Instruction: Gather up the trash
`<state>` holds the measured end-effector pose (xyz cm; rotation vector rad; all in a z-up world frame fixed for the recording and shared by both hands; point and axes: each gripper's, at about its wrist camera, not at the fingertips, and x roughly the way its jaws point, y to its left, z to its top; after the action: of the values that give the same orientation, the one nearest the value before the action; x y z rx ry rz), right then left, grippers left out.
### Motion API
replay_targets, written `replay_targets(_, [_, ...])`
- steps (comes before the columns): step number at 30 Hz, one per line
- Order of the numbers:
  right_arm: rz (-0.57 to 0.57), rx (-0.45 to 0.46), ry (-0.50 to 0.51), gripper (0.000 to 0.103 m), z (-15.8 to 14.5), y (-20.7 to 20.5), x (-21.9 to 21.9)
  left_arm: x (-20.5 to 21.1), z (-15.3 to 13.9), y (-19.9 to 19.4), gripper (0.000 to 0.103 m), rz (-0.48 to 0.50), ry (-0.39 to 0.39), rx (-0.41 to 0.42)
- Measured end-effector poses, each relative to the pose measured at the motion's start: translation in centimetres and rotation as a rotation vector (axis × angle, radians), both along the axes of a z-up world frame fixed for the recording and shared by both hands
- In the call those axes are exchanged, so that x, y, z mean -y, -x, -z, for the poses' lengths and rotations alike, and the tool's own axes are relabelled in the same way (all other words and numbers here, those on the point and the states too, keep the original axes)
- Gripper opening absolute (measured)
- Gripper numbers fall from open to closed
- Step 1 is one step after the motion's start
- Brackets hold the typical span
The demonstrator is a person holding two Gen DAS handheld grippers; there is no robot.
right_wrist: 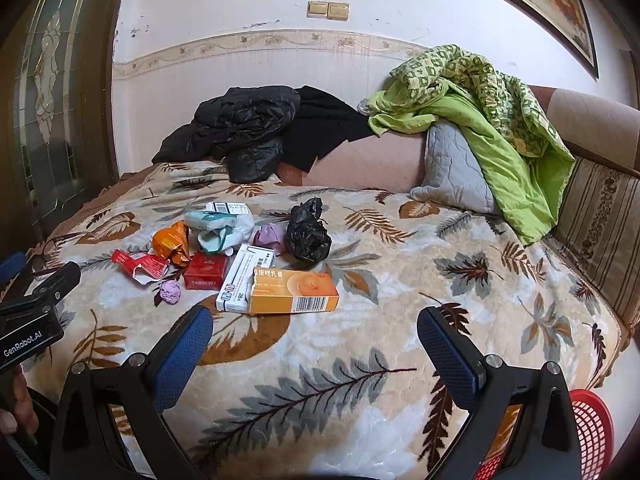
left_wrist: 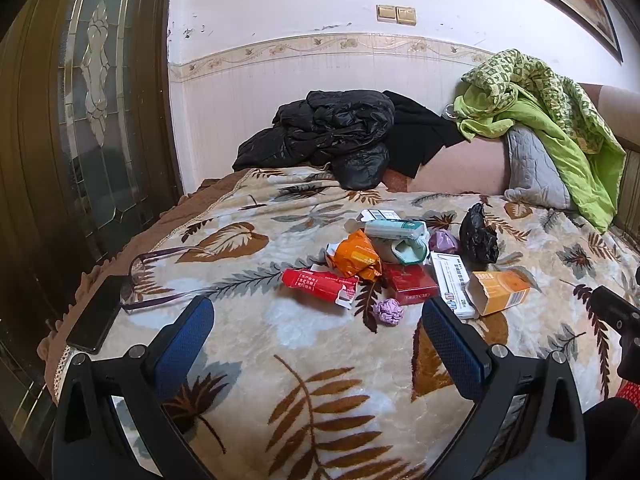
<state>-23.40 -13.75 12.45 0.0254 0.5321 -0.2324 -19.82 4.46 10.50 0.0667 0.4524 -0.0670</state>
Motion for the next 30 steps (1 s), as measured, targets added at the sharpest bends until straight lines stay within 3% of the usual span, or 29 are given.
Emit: replay_targets(30, [0.005,-0.014,-0.012,0.103,0.22,-0.16,0.30,-0.01,-0.20,-0.06,0.103,0.002,-0.002,-0.001])
